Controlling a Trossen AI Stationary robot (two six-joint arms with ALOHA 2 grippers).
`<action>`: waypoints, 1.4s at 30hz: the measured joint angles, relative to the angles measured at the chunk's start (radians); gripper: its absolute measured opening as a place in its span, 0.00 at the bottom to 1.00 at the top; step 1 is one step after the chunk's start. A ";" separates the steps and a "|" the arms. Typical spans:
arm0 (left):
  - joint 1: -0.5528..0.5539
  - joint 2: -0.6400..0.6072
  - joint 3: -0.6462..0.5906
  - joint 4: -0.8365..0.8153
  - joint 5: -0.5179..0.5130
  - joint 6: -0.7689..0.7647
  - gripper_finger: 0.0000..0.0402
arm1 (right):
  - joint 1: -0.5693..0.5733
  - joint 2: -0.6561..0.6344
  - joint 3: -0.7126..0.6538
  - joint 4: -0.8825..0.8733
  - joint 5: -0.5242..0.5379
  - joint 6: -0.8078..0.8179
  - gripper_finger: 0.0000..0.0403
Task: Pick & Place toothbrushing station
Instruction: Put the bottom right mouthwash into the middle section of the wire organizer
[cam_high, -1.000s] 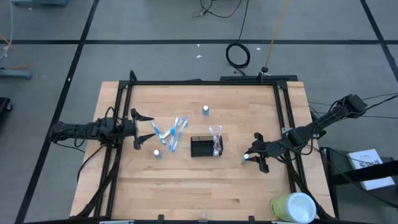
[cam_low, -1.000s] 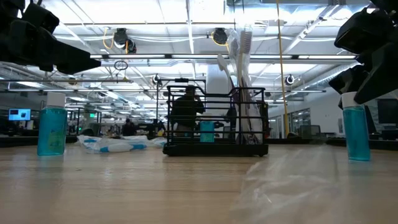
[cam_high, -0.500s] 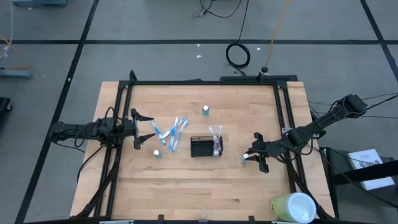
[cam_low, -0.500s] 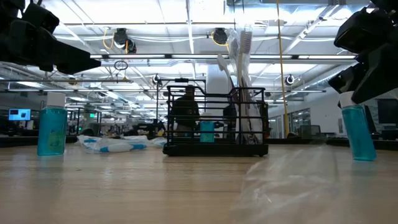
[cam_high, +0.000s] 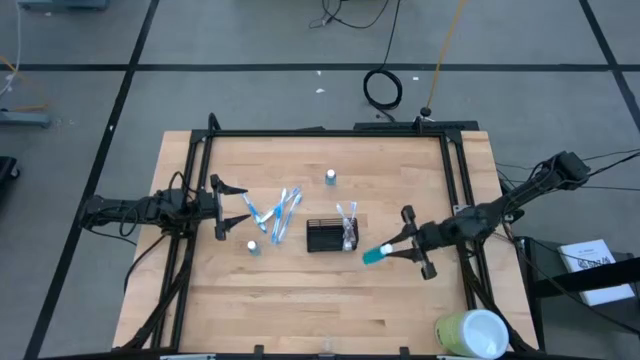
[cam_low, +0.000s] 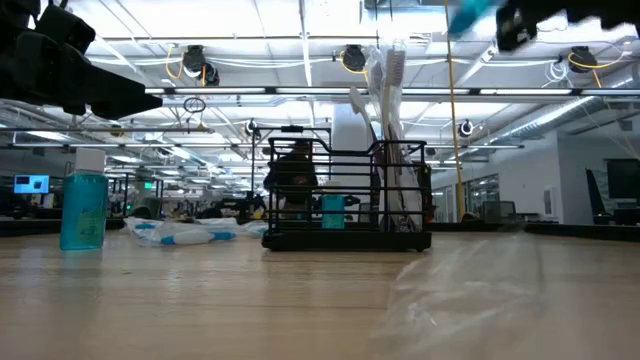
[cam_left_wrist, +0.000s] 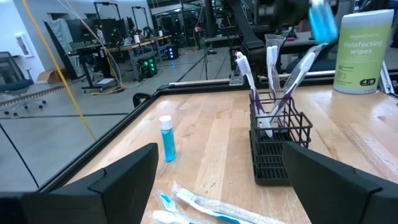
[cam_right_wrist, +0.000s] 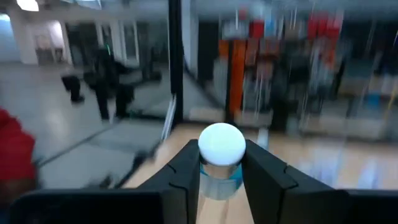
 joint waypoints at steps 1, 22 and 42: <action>0.000 0.000 0.000 0.000 0.000 0.000 0.88 | -0.003 0.000 0.003 0.039 -0.001 -0.047 0.21; 0.000 0.000 0.000 0.000 0.000 0.000 0.87 | -0.269 0.304 0.428 -0.247 -0.280 -0.148 0.21; 0.000 0.000 0.000 0.283 -0.005 -0.246 0.87 | -0.313 0.450 0.426 -0.051 -0.292 -0.088 0.21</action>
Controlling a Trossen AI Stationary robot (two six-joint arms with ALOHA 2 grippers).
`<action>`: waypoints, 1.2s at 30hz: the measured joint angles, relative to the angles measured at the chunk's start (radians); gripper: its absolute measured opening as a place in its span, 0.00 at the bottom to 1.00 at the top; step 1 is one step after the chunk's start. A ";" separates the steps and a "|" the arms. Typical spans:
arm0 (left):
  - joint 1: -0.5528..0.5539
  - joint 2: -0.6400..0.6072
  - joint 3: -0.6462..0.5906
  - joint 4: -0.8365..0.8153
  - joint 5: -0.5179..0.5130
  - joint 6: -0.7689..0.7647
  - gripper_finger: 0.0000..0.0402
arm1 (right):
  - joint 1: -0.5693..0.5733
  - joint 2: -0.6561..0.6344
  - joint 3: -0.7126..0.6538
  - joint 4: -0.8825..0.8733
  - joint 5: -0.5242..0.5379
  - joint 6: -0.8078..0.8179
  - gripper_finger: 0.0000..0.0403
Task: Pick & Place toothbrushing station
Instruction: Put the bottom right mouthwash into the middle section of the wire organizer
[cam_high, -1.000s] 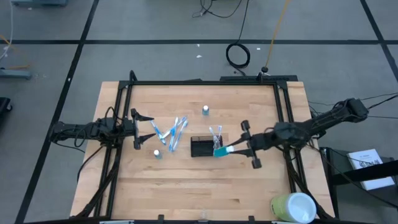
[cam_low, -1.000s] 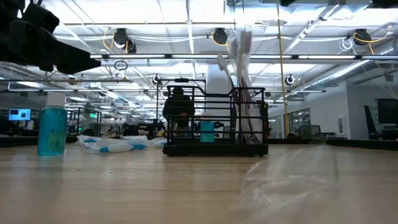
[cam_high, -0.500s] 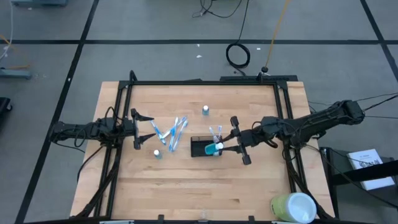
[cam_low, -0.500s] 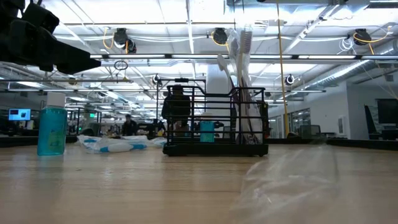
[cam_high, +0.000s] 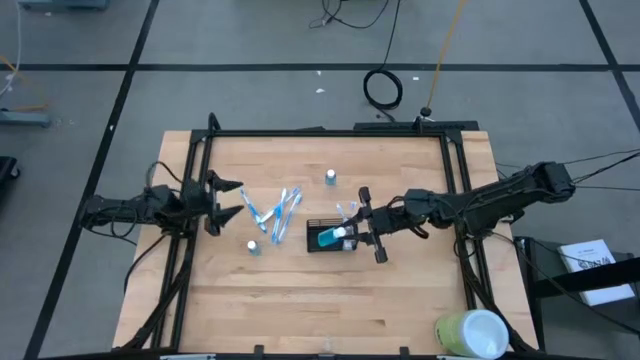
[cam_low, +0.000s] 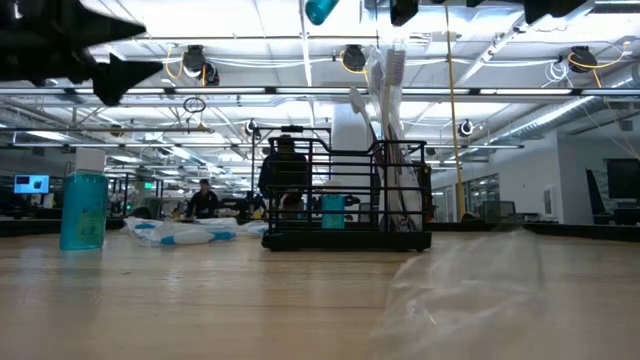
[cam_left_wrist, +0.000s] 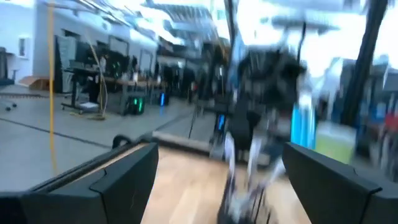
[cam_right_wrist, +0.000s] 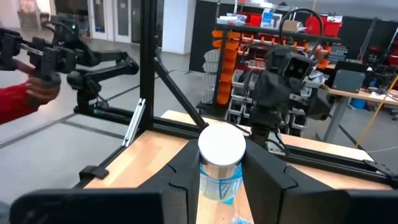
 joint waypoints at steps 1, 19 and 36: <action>-0.001 0.000 0.000 0.031 -0.021 -0.026 0.87 | -0.006 0.013 0.000 0.020 0.001 0.011 0.21; -0.012 0.415 0.001 0.288 -0.026 -0.144 0.87 | -0.073 0.081 0.000 0.075 0.002 0.031 0.21; -0.113 1.354 0.547 0.385 -0.071 0.242 0.87 | -0.101 0.081 0.000 -0.007 0.004 0.032 0.21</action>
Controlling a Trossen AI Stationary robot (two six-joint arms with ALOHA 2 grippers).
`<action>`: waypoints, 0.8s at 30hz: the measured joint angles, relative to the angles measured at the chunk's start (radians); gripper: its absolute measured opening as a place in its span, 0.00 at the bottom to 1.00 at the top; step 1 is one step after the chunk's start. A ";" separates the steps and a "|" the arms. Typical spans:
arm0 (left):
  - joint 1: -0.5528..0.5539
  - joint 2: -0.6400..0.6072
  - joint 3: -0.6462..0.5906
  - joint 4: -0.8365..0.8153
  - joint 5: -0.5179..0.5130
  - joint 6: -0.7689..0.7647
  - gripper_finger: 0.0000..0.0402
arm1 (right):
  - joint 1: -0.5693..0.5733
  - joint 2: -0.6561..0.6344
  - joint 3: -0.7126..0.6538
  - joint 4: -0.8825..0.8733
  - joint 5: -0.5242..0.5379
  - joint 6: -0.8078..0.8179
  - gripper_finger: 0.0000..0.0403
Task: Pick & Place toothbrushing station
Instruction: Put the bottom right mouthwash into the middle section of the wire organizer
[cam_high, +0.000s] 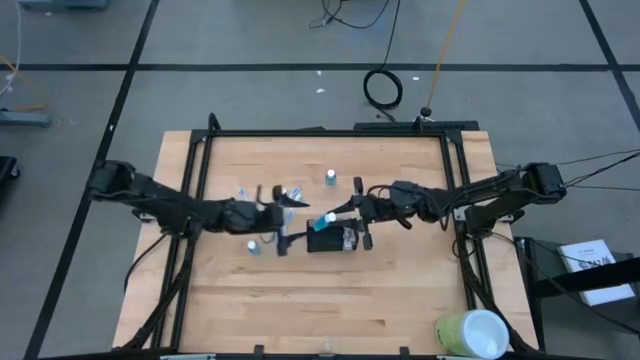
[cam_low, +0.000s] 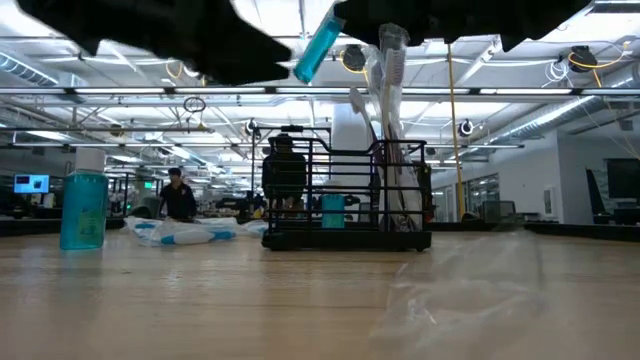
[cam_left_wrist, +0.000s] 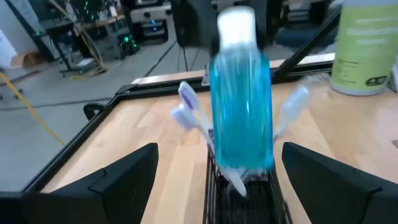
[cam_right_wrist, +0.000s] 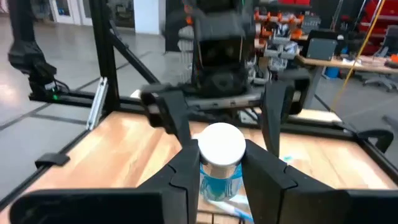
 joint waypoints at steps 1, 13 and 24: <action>0.000 0.019 0.038 -0.034 -0.003 -0.011 0.87 | 0.004 0.000 0.000 -0.011 0.000 0.000 0.21; 0.001 0.188 0.275 -0.271 -0.006 -0.045 0.87 | 0.014 0.000 0.000 -0.021 0.000 -0.024 0.21; 0.000 0.204 0.279 -0.261 -0.063 -0.019 0.64 | 0.013 0.000 0.000 -0.024 0.002 -0.038 0.22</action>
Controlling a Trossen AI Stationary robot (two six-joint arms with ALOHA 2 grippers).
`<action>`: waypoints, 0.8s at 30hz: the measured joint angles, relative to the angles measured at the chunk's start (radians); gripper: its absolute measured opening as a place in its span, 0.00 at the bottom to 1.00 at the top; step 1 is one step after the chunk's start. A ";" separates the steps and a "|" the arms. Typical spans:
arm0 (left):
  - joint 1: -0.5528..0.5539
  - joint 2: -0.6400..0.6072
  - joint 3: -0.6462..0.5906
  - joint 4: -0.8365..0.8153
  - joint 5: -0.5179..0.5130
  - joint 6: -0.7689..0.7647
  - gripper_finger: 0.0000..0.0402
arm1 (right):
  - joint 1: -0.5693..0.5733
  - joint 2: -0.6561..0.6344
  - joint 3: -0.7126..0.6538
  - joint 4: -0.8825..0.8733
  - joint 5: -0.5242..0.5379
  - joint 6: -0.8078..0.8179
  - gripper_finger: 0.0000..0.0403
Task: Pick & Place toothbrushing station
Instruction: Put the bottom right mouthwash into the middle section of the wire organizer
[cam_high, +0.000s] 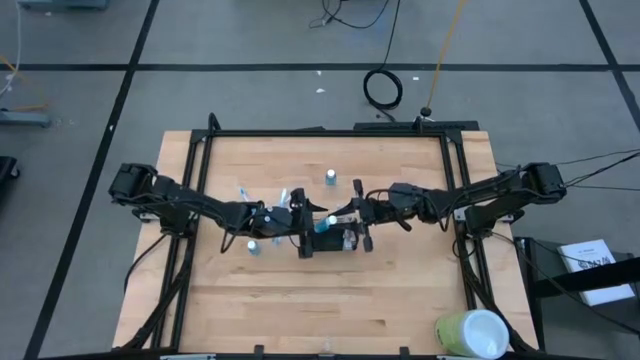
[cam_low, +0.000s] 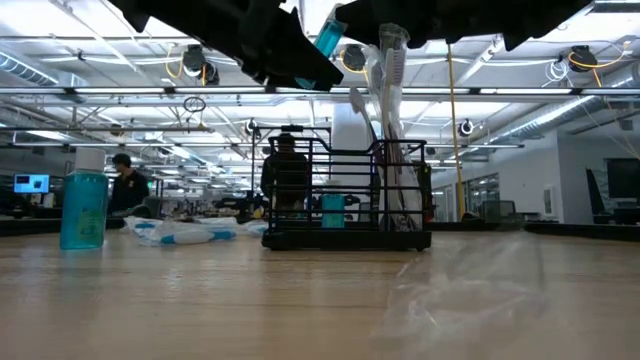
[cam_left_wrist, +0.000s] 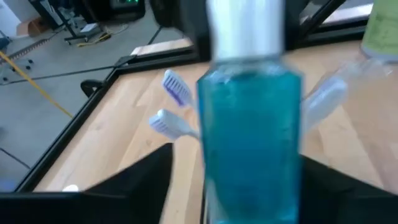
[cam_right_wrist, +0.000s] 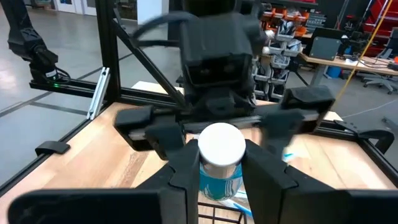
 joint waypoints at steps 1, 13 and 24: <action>0.000 -0.001 0.000 0.005 0.001 -0.001 0.59 | 0.000 0.000 0.000 0.000 0.002 -0.002 0.22; 0.000 -0.001 -0.001 0.029 0.023 -0.031 0.29 | 0.000 -0.005 0.001 0.003 -0.001 0.015 0.32; -0.004 -0.103 -0.001 0.068 0.196 -0.117 0.35 | 0.007 -0.109 0.000 -0.181 -0.014 0.028 0.47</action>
